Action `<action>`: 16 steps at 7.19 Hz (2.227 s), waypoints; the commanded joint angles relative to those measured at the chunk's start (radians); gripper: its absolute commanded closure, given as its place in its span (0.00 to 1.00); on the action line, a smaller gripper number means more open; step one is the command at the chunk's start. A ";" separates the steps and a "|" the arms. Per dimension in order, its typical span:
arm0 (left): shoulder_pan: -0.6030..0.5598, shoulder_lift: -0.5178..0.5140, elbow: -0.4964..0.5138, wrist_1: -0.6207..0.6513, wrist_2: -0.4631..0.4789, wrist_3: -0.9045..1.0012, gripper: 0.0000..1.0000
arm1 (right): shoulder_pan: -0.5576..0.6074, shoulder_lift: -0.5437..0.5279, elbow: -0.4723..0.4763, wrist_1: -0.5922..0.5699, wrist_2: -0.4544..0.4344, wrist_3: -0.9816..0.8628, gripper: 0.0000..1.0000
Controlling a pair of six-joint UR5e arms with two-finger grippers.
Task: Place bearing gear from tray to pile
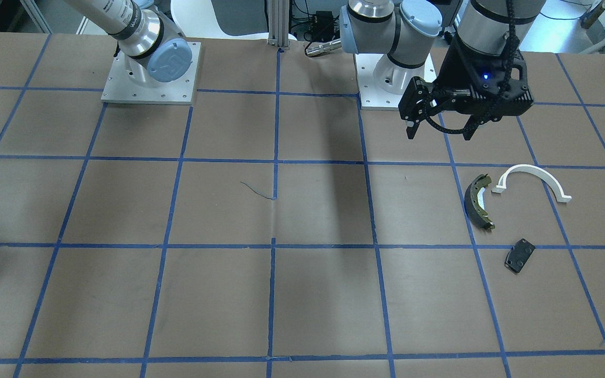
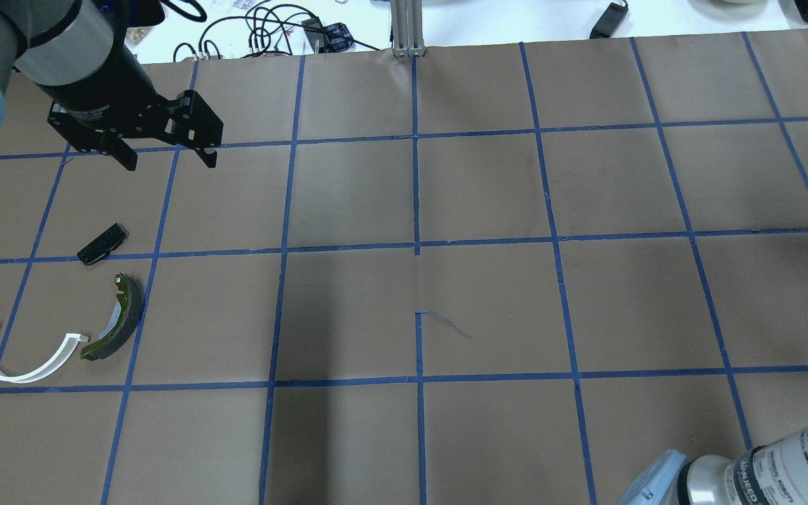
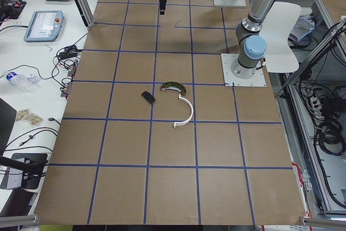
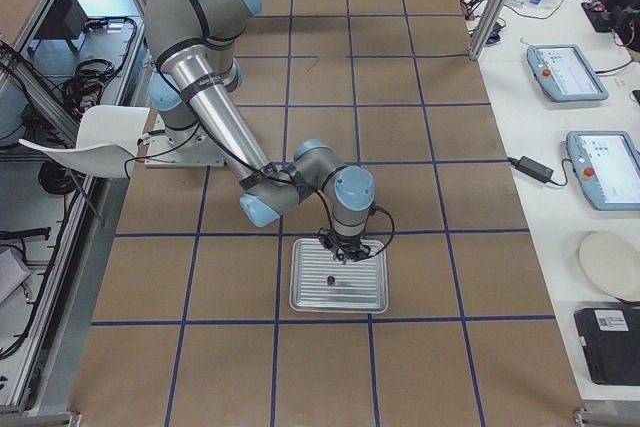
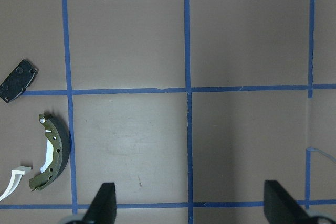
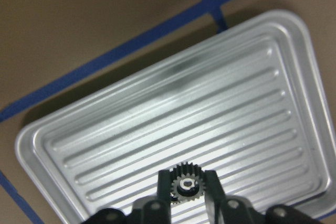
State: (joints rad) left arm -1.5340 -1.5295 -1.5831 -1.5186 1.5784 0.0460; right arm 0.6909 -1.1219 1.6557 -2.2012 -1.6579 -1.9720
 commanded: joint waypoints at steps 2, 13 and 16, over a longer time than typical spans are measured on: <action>0.000 -0.001 0.000 0.000 0.000 0.000 0.00 | 0.242 -0.160 0.074 0.136 0.029 0.481 0.85; 0.002 0.000 0.000 0.000 0.000 0.002 0.00 | 1.251 -0.055 0.104 -0.032 0.118 2.221 0.86; 0.000 0.000 0.000 0.000 0.000 0.002 0.00 | 1.297 0.026 0.044 -0.026 0.110 2.288 0.86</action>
State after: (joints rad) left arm -1.5338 -1.5294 -1.5831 -1.5187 1.5784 0.0476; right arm 1.9690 -1.1254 1.7138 -2.2272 -1.5405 0.2945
